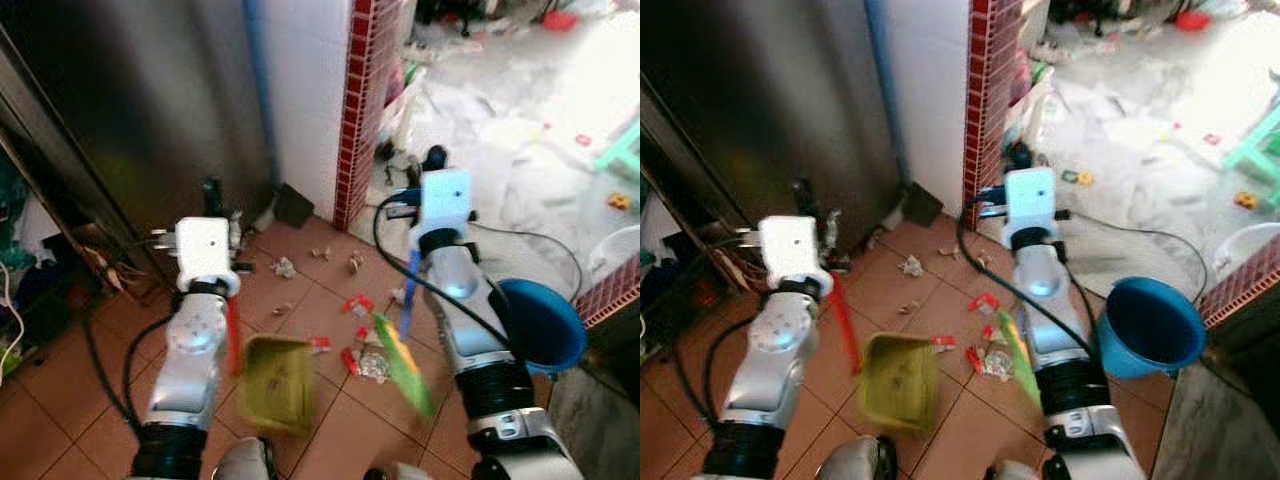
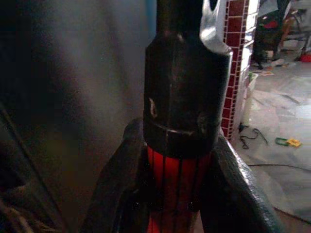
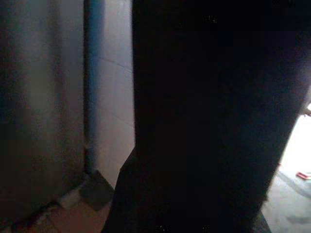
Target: Sweep floor
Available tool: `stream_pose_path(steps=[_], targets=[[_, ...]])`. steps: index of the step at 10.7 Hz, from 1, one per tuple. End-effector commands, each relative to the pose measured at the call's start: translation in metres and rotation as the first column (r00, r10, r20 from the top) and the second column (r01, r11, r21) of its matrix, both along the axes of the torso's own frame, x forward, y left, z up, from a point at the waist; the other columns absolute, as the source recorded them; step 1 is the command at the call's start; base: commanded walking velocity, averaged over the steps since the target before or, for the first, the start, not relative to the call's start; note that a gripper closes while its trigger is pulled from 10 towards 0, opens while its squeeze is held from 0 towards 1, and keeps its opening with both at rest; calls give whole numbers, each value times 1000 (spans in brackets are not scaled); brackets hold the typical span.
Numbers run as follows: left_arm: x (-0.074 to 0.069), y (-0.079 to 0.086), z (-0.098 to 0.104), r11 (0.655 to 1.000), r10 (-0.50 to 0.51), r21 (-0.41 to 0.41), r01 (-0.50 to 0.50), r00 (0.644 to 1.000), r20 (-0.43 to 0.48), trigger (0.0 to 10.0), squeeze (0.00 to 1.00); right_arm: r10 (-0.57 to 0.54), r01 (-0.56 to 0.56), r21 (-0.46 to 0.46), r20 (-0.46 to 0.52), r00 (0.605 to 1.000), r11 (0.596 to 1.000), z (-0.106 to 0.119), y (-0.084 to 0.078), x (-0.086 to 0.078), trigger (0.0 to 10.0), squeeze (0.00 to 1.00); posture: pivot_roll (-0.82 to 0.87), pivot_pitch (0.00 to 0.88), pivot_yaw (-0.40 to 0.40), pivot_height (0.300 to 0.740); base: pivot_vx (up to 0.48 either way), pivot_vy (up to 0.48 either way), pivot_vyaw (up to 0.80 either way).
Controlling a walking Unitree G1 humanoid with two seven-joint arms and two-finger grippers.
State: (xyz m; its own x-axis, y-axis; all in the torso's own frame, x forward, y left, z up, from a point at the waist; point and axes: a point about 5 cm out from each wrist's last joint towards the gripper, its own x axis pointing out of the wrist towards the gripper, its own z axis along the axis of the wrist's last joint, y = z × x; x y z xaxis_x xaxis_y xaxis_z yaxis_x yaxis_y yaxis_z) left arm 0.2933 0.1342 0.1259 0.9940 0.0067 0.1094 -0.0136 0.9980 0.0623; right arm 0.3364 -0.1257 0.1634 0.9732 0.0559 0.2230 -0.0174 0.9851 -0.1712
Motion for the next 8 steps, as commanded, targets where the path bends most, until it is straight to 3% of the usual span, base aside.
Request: stream_pose_path(steps=[1,8], targets=[[3,0,10,1000,-12,7,11,999,49,10000,0,19,-19,-2,51,999,1000,12,4,2,10000,0,-25,74,9,740,322,0,0],[3,-3,10,1000,-23,-7,23,999,49,10000,0,15,-14,-23,60,998,1000,11,2,-1,10000,0,-30,81,6,740,377,0,0]])
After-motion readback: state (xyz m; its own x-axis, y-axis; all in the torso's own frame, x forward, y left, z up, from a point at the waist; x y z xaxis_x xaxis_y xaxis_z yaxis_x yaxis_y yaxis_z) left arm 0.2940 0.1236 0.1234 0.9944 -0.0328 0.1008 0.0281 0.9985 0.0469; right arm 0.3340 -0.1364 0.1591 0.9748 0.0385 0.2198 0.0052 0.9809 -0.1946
